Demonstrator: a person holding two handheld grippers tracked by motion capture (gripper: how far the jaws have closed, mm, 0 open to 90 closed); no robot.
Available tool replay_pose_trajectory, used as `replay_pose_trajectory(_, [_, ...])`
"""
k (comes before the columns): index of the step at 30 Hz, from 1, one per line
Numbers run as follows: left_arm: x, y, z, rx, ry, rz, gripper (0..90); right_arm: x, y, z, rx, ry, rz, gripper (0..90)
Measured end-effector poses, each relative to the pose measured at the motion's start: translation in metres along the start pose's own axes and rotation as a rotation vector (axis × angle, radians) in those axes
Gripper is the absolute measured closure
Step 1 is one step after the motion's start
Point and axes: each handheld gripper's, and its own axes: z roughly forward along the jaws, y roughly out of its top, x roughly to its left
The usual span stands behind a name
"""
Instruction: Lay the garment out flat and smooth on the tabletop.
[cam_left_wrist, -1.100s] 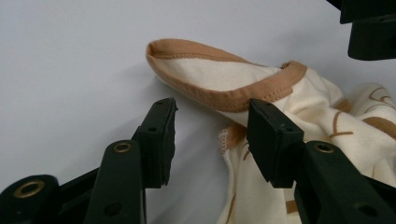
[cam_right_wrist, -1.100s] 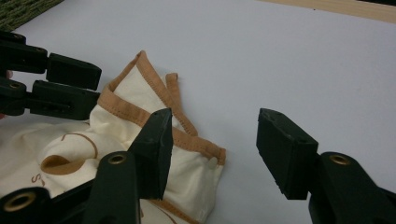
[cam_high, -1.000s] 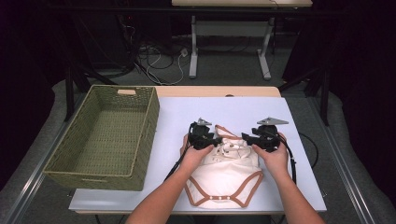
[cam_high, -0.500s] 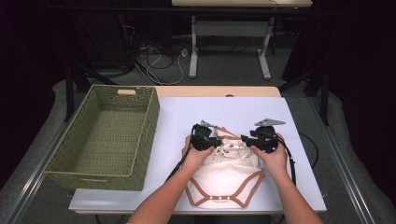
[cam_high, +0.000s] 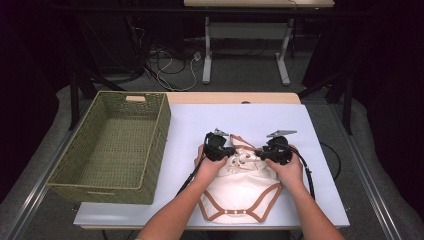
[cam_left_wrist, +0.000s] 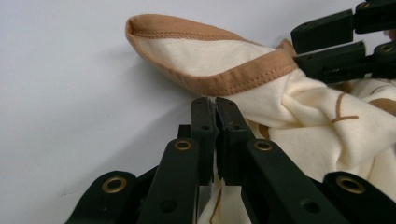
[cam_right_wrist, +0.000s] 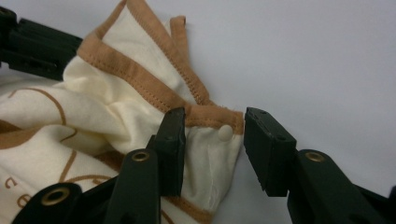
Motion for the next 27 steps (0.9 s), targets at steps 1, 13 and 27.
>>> replay_pose_trajectory(1, [0.0, 0.0, -0.001, -0.002, 0.001, 0.0, 86.7, 0.001, -0.001, 0.001, 0.011, -0.002, -0.005, 58.7])
replay_pose_trajectory(13, [0.003, 0.002, -0.01, -0.021, 0.008, -0.006, 87.1, 0.006, -0.005, 0.003, 0.009, -0.017, -0.047, 79.7])
replay_pose_trajectory(27, [0.011, 0.002, -0.033, -0.073, 0.03, -0.01, 87.2, -0.003, -0.004, -0.016, -0.071, -0.041, 0.0, 86.7])
